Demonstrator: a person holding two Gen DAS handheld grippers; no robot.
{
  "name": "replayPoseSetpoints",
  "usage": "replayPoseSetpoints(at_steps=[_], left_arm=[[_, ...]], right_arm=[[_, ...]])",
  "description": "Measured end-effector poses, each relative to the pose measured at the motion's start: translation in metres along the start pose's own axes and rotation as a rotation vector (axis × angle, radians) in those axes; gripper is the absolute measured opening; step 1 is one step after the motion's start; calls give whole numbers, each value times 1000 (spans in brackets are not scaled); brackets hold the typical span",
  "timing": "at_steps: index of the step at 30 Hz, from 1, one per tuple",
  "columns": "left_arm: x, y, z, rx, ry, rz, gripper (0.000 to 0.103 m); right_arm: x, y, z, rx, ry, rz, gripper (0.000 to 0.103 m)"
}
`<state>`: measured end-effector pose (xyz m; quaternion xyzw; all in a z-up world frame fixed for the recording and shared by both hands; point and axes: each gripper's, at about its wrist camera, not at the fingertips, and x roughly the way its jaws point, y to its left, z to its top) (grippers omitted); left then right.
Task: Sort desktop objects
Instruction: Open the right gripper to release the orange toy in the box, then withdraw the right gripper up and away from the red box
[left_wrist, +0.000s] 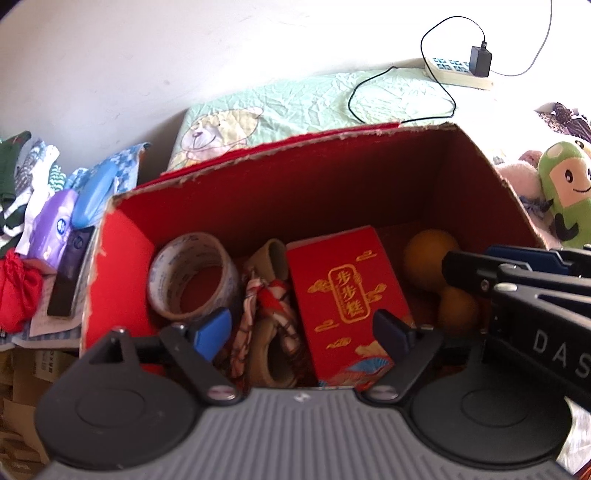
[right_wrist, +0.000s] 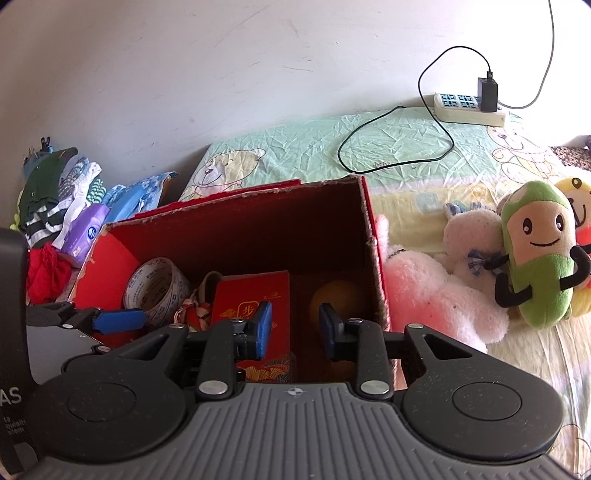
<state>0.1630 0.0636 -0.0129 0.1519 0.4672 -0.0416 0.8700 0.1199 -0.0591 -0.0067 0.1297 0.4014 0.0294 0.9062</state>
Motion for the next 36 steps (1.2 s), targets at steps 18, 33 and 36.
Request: replayPoseSetpoints(at_steps=[18, 33, 36], left_arm=[[-32, 20, -20, -52, -47, 94, 87], [-79, -6, -52, -172, -64, 176, 92], [-78, -14, -63, -185, -40, 181, 93]], right_arm=[[-30, 18, -13, -74, -61, 18, 30], [-71, 0, -38, -113, -76, 86, 31], [-74, -6, -47, -111, -59, 99, 31]])
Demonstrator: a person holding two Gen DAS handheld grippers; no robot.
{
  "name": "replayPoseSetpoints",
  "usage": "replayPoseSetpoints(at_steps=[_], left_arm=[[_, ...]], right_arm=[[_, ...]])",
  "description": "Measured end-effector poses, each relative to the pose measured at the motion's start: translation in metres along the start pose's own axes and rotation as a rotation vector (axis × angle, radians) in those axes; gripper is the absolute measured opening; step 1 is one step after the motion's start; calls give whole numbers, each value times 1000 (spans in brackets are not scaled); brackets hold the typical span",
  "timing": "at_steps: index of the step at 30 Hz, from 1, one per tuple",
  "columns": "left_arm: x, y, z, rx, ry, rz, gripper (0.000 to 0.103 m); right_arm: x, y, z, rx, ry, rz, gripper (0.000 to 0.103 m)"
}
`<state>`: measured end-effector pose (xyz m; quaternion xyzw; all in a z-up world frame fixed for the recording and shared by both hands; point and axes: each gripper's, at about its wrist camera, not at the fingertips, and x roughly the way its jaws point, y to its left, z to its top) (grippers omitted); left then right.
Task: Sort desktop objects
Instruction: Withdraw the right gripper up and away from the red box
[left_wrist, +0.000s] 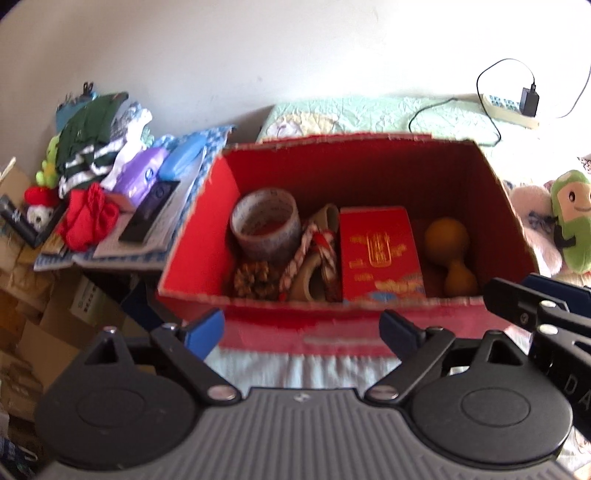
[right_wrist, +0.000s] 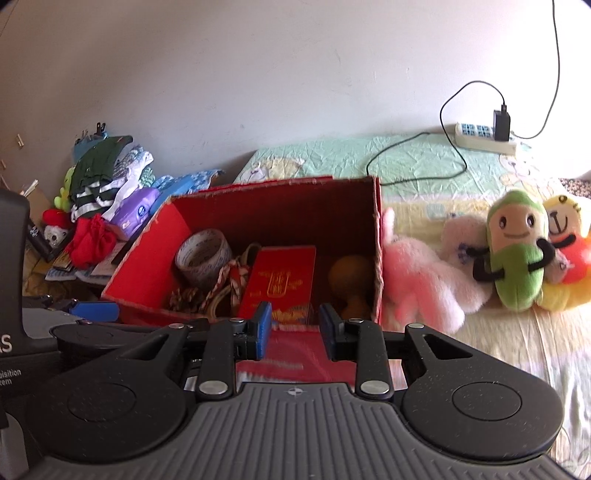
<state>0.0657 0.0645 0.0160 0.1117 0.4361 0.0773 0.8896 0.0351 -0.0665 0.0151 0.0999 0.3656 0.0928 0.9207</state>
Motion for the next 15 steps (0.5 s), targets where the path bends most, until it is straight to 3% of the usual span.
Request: replayPoseSetpoints(at_steps=[15], left_arm=[[16, -13, -51, -2, 165, 3, 94]], right_arm=[[-3, -11, -42, -8, 135, 20, 34]])
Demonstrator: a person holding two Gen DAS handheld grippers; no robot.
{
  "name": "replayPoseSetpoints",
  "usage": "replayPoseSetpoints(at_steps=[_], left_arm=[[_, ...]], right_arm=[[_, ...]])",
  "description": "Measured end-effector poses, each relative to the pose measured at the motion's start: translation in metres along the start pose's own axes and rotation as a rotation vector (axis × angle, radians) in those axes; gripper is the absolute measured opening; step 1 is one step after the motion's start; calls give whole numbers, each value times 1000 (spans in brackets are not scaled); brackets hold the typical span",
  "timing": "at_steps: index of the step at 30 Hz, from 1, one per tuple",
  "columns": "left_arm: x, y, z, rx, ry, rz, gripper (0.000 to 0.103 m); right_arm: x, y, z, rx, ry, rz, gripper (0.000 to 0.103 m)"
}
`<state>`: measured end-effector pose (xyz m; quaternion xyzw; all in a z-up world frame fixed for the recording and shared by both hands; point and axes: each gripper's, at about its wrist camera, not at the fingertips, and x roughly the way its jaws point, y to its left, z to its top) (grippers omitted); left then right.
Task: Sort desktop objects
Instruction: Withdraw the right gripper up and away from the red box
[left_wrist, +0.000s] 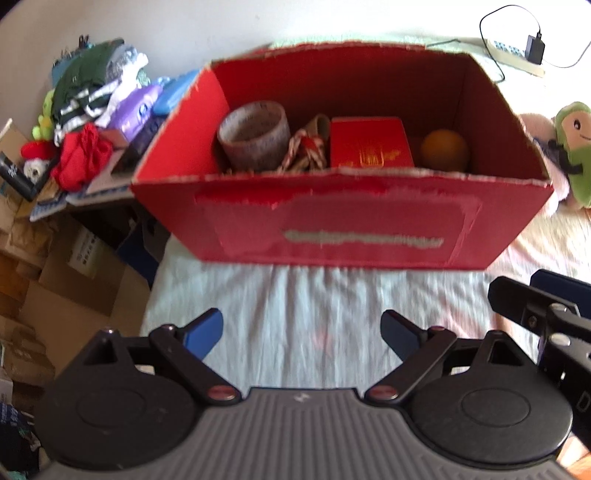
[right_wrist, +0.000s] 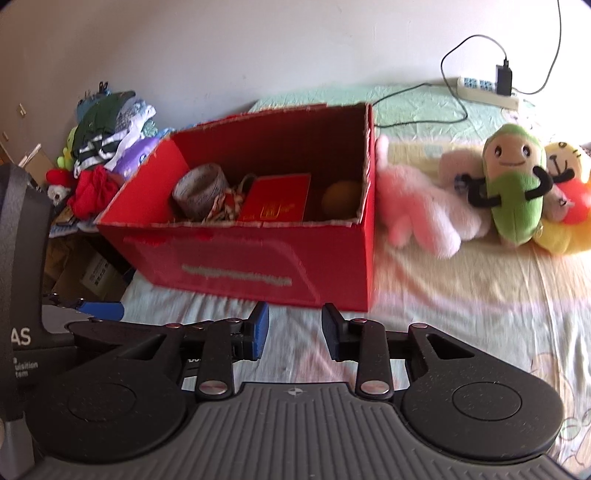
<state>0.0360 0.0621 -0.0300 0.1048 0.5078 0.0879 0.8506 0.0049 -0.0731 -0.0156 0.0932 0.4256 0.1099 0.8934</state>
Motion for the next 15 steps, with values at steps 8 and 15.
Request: replayPoseSetpoints(at_steps=[8, 15], left_arm=[[6, 8, -10, 5, 41, 6, 94], [9, 25, -7, -13, 78, -12, 95]], right_arm=[[4, 8, -8, -6, 45, 22, 34], [9, 20, -4, -11, 65, 48, 34]])
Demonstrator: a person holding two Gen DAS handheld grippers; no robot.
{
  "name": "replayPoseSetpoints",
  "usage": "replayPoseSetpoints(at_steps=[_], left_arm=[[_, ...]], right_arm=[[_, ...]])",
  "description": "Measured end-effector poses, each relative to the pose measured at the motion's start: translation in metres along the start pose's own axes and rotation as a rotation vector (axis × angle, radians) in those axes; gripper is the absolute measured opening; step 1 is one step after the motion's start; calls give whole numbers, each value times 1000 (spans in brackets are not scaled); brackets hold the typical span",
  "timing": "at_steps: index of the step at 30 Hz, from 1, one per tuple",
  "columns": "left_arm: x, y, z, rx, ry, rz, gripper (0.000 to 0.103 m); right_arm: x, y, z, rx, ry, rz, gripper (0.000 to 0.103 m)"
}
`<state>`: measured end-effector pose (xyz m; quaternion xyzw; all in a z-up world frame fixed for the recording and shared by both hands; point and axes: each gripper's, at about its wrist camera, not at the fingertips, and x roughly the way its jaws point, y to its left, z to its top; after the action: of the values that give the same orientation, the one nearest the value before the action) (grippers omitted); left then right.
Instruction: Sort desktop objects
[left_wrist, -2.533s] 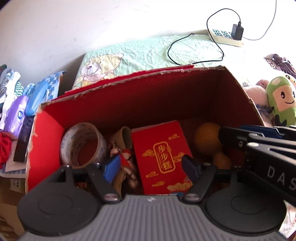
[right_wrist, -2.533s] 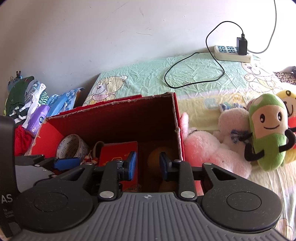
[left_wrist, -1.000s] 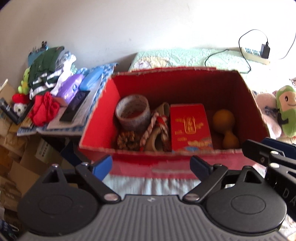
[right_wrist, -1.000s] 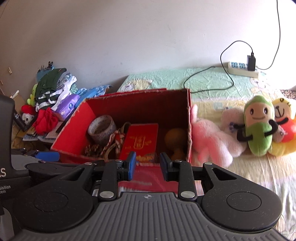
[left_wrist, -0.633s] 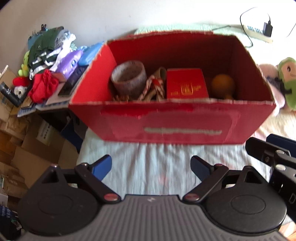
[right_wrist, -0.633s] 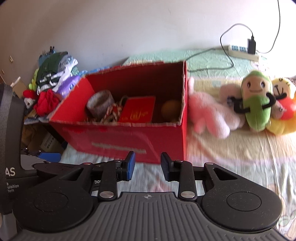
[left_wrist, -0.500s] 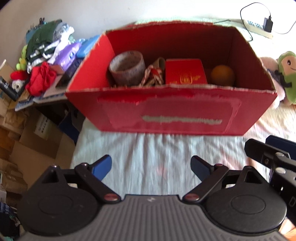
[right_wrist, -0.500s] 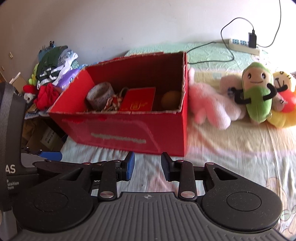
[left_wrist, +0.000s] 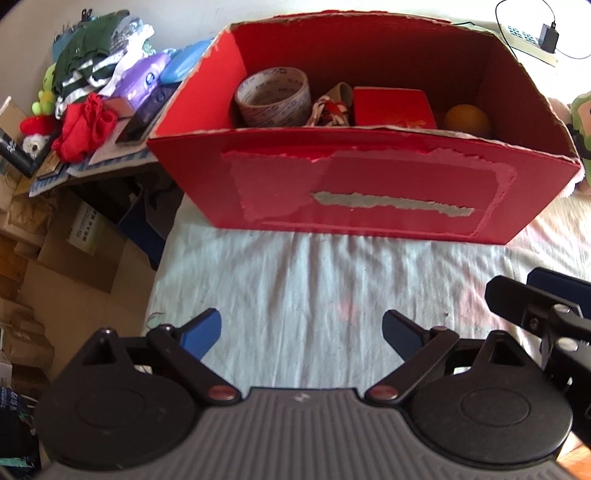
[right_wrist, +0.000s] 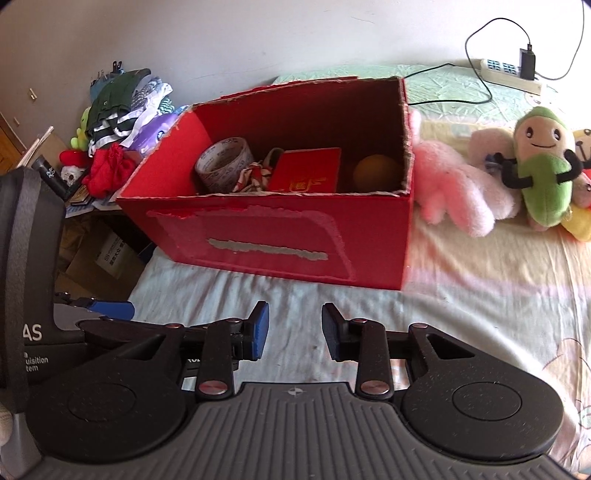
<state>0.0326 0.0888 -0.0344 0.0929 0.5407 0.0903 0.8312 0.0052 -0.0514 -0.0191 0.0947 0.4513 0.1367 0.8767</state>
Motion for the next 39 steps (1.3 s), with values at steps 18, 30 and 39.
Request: replayPoseSetpoints(at_steps=[18, 30, 39], left_arm=[[-21, 37, 29, 23, -66, -12, 97], [-43, 42, 64, 52, -198, 7, 97], [-38, 38, 91, 93, -244, -22, 97]], right_arm=[[-7, 30, 33, -25, -48, 71, 34], [-18, 40, 60, -12, -141, 51, 34], [-11, 36, 78, 31, -176, -4, 35]])
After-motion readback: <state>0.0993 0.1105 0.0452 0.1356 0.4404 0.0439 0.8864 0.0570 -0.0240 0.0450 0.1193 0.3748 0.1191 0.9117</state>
